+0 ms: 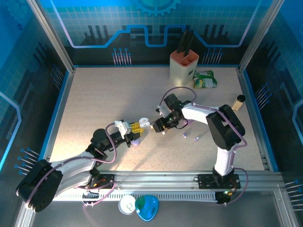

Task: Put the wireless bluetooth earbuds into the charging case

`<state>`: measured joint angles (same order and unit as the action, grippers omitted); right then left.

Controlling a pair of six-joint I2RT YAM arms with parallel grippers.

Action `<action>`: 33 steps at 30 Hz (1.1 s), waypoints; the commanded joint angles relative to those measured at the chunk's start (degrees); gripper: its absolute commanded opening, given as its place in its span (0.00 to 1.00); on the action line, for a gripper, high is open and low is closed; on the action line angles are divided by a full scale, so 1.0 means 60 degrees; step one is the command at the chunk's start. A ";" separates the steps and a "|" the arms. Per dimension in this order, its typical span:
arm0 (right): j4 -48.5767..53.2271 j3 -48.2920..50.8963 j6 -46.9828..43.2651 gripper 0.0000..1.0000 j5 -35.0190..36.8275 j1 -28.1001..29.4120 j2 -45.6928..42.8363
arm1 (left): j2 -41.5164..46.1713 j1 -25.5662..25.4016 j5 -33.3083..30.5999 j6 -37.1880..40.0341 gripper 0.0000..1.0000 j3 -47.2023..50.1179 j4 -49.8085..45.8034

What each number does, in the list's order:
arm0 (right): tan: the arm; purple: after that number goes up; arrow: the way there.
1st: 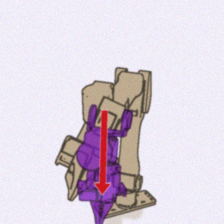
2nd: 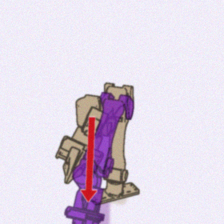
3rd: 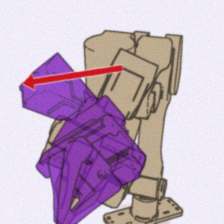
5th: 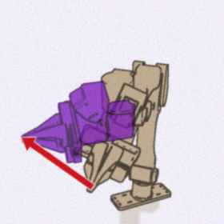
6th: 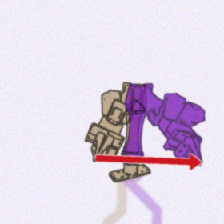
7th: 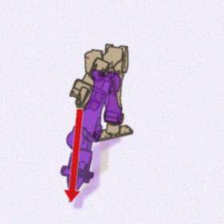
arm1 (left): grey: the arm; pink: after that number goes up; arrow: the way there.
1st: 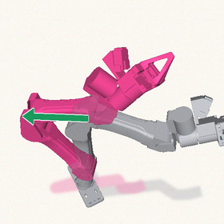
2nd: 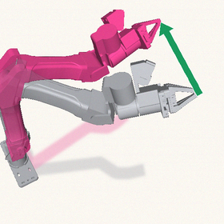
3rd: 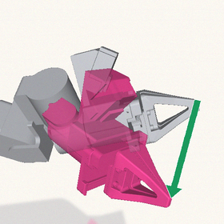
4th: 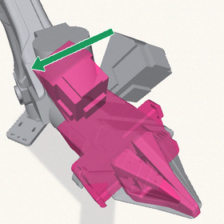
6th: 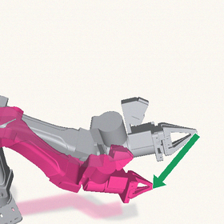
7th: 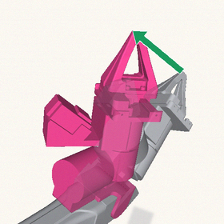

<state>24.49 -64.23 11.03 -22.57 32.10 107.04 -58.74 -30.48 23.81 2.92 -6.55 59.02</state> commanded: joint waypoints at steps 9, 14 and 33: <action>0.0191 0.1693 0.0787 0.65 -0.0115 0.0121 -0.1054 | -0.0727 0.0280 0.0250 -0.0652 0.00 -0.0097 0.1636; 0.0227 0.2003 0.0960 0.65 0.0152 0.0320 -0.1322 | -0.0830 0.0378 0.0227 -0.0662 0.00 -0.0124 0.1641; 0.4064 -0.1132 -0.0886 0.57 0.4242 0.1926 -0.0918 | 0.1767 0.1408 -0.1329 -0.0853 0.00 0.0395 -0.0660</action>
<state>41.23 -67.88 9.56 -3.79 41.39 98.98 -51.79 -23.05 19.16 -1.61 -5.34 59.96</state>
